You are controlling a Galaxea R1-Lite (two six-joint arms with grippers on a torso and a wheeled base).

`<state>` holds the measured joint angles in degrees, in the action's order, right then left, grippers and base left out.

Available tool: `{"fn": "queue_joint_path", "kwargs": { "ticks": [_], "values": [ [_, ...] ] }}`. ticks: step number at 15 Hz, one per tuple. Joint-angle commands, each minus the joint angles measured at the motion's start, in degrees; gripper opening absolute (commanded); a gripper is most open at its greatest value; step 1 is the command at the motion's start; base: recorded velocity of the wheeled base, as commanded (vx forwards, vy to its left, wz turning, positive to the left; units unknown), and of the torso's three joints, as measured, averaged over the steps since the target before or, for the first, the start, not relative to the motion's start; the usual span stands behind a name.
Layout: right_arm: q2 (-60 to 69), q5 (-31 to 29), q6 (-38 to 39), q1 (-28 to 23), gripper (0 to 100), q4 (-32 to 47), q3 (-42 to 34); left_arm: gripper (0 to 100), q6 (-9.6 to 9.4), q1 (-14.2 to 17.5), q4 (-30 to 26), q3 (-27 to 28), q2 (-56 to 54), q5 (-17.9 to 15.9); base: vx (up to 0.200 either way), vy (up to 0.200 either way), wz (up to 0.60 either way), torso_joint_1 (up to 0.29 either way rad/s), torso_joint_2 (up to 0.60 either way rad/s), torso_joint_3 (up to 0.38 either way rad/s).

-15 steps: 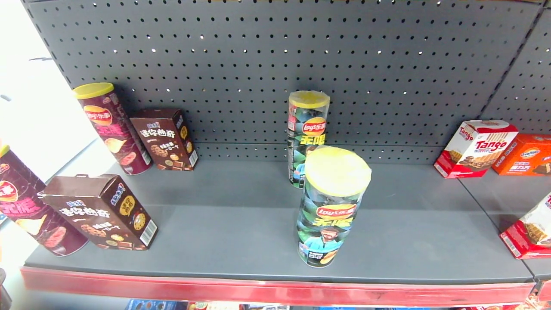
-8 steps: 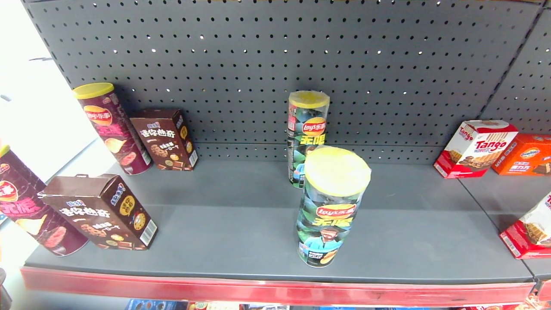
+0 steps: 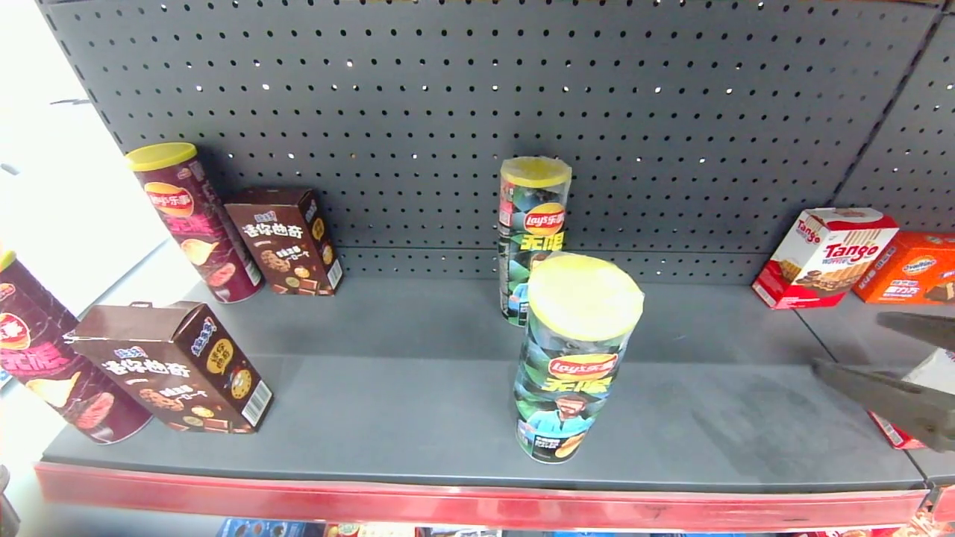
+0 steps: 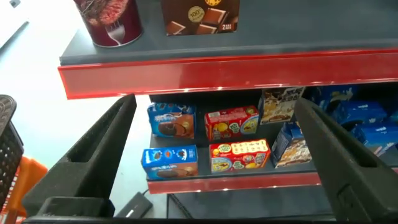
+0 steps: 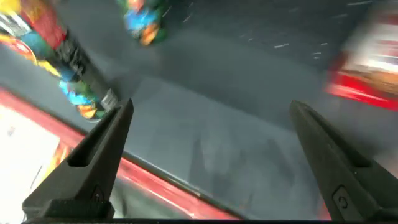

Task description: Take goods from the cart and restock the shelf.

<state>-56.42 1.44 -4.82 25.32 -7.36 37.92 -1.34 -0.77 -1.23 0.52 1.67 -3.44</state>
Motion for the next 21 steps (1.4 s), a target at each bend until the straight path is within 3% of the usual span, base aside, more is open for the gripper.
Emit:
{"fn": "queue_joint_path", "kwargs": {
  "ticks": [1, 7, 21],
  "values": [
    [-15.1, 0.1, -3.4, 4.7, 100, -2.2, 3.6, 100, 0.11, 0.1, -0.1, 0.0, 0.3, 0.2, 0.000, 0.000, 0.00, 0.000, 0.00, 0.000],
    [-18.6, 0.1, -3.9, 7.3, 100, -2.7, 1.7, 100, 0.20, 0.2, -0.1, 0.1, 0.3, 0.2, 0.000, 0.000, 0.00, 0.000, 0.00, 0.000],
    [-27.7, -1.8, -3.9, 13.5, 100, -3.6, 8.0, 100, 0.55, 0.2, -0.1, 0.1, 0.2, 0.3, 0.000, 0.000, 0.00, 0.000, 0.00, 0.000]
  ]
}}
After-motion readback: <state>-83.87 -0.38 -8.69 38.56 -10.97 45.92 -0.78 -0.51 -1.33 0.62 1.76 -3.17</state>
